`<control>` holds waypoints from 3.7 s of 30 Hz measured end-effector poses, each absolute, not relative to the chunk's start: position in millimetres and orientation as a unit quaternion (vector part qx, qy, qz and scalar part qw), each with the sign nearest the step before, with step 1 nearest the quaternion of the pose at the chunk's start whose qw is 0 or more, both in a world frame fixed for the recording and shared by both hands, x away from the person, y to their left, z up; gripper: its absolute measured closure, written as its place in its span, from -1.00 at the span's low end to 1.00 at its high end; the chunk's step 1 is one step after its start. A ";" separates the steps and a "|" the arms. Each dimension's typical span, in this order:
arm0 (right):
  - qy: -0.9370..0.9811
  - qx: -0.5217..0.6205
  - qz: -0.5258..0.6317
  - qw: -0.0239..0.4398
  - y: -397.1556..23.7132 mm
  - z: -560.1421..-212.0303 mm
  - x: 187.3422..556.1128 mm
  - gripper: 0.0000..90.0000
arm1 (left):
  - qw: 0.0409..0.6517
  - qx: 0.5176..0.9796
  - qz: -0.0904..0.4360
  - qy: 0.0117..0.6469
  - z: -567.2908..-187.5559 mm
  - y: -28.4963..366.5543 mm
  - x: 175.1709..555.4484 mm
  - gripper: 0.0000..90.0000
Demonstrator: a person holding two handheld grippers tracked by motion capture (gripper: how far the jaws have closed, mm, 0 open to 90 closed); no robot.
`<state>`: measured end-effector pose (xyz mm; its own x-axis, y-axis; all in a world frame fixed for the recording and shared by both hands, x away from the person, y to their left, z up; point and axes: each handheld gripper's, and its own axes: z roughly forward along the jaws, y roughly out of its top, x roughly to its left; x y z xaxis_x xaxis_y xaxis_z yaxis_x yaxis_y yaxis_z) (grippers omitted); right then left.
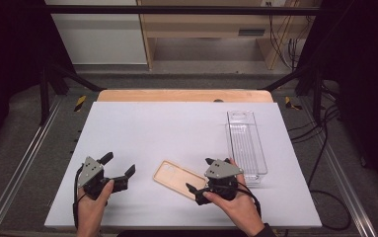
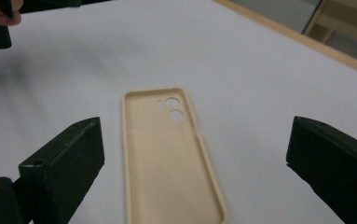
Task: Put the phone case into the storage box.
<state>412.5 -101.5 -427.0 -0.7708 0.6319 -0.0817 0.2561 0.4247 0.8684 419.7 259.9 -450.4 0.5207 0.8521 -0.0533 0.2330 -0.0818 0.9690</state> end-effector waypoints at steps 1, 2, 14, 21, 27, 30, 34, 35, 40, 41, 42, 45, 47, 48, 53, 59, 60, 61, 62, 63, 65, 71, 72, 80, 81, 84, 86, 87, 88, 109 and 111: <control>0.825 0.280 0.454 0.186 -96.9 -434.8 415.5 -0.90 | 0.547 0.679 0.281 0.400 -451.2 260.2 420.2 -0.89; 0.825 0.280 0.454 0.186 -96.9 -434.8 415.5 -0.90 | 0.547 0.679 0.281 0.400 -451.2 260.2 420.2 -0.89; 0.857 0.290 0.403 0.134 -79.4 -472.1 437.4 -0.86 | 0.548 0.684 0.276 0.395 -452.1 258.1 420.4 -0.90; 0.867 0.291 0.387 0.121 -77.4 -478.7 444.1 -0.86 | 0.547 0.686 0.274 0.393 -452.5 256.5 420.6 -0.90; 0.871 0.290 0.382 0.107 -76.0 -483.4 446.1 -0.85 | 0.547 0.689 0.273 0.390 -452.7 254.4 420.2 -0.90; 0.873 0.290 0.377 0.105 -75.8 -485.1 447.0 -0.85 | 0.547 0.690 0.271 0.389 -453.2 253.9 420.6 -0.90; 0.875 0.289 0.376 0.100 -74.9 -487.7 449.2 -0.84 | 0.547 0.690 0.271 0.389 -453.1 254.2 420.7 -0.90; 0.876 0.288 0.374 0.101 -74.4 -488.3 449.3 -0.84 | 0.547 0.690 0.271 0.390 -453.1 254.3 420.7 -0.90; 0.883 0.273 0.364 0.114 -72.7 -490.0 447.3 -0.83 | 0.547 0.690 0.270 0.389 -453.2 254.2 420.8 -0.90; 0.883 0.273 0.364 0.114 -72.7 -490.0 447.3 -0.83 | 0.547 0.690 0.270 0.389 -453.2 254.2 420.8 -0.90; 0.883 0.273 0.364 0.116 -72.6 -490.1 447.2 -0.83 | 0.548 0.690 0.270 0.388 -453.2 254.1 420.7 -0.90; 0.883 0.273 0.365 0.115 -72.7 -490.4 447.4 -0.83 | 0.547 0.690 0.270 0.388 -453.3 253.8 420.9 -0.90; 0.883 0.272 0.365 0.117 -72.9 -490.6 446.9 -0.83 | 0.548 0.690 0.270 0.388 -453.2 253.8 420.8 -0.90; 0.882 0.272 0.366 0.118 -73.1 -490.9 446.7 -0.82 | 0.548 0.691 0.270 0.388 -453.2 253.6 420.8 -0.90; 0.883 0.270 0.366 0.118 -73.1 -489.9 445.9 -0.76 | 0.548 0.691 0.269 0.388 -453.4 253.8 421.1 -0.90; 0.883 0.274 0.361 0.121 -71.8 -487.9 444.9 -0.74 | 0.549 0.690 0.269 0.389 -452.9 254.4 420.6 -0.90; 0.883 0.275 0.361 0.122 -71.6 -487.2 444.3 -0.73 | 0.549 0.690 0.269 0.389 -452.9 254.4 420.6 -0.90; 0.883 0.275 0.361 0.122 -71.6 -487.2 444.3 -0.73 | 0.549 0.689 0.269 0.388 -452.8 254.7 420.7 -0.90; 0.882 0.275 0.362 0.124 -71.9 -486.8 444.0 -0.73 | 0.551 0.688 0.269 0.390 -452.8 254.9 420.7 -0.90; 0.879 0.278 0.367 0.124 -72.5 -486.5 443.4 -0.72 | 0.550 0.687 0.269 0.390 -452.7 255.5 420.8 -0.90; 0.877 0.281 0.370 0.126 -72.7 -486.6 442.5 -0.72 | 0.552 0.686 0.267 0.391 -452.6 256.1 421.1 -0.90; 0.867 0.278 0.391 0.138 -73.1 -481.9 440.3 -0.72 | 0.556 0.683 0.267 0.391 -451.3 256.7 419.8 -0.90; 0.867 0.278 0.391 0.138 -73.1 -481.9 440.3 -0.72 | 0.556 0.683 0.267 0.391 -451.3 256.7 419.8 -0.90; 0.850 0.281 0.414 0.166 -75.1 -474.8 437.9 -0.72 | 0.566 0.680 0.254 0.390 -448.7 256.7 419.5 -0.90; 0.844 0.280 0.421 0.178 -75.3 -471.7 436.3 -0.72 | 0.574 0.677 0.245 0.391 -446.2 256.5 419.1 -0.92; 0.837 0.279 0.430 0.192 -75.9 -468.1 434.5 -0.72 | 0.586 0.673 0.224 0.392 -442.1 254.1 419.0 -0.96; 0.821 0.278 0.452 0.210 -78.3 -463.2 431.7 -0.72 | 0.595 0.672 0.212 0.386 -432.0 246.9 418.6 -0.96; 0.816 0.278 0.459 0.217 -79.2 -461.9 430.8 -0.72 | 0.596 0.675 0.210 0.381 -428.4 244.1 418.8 -0.96; 0.816 0.278 0.459 0.217 -79.2 -461.9 430.8 -0.72 | 0.596 0.675 0.210 0.381 -428.4 244.1 418.8 -0.96; 0.755 0.274 0.526 0.280 -73.0 -448.2 425.2 -0.72 | 0.599 0.685 0.091 0.404 -422.3 207.2 458.7 -0.86; 0.755 0.275 0.526 0.279 -71.6 -448.2 424.5 -0.72 | 0.599 0.684 0.087 0.408 -423.5 207.2 458.8 -0.81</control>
<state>424.5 -71.6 -448.2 -0.6929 0.7088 -0.1325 0.1208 0.2952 0.9478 458.8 207.2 -423.5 0.6527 0.6612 -0.3700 0.4535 0.0502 0.8898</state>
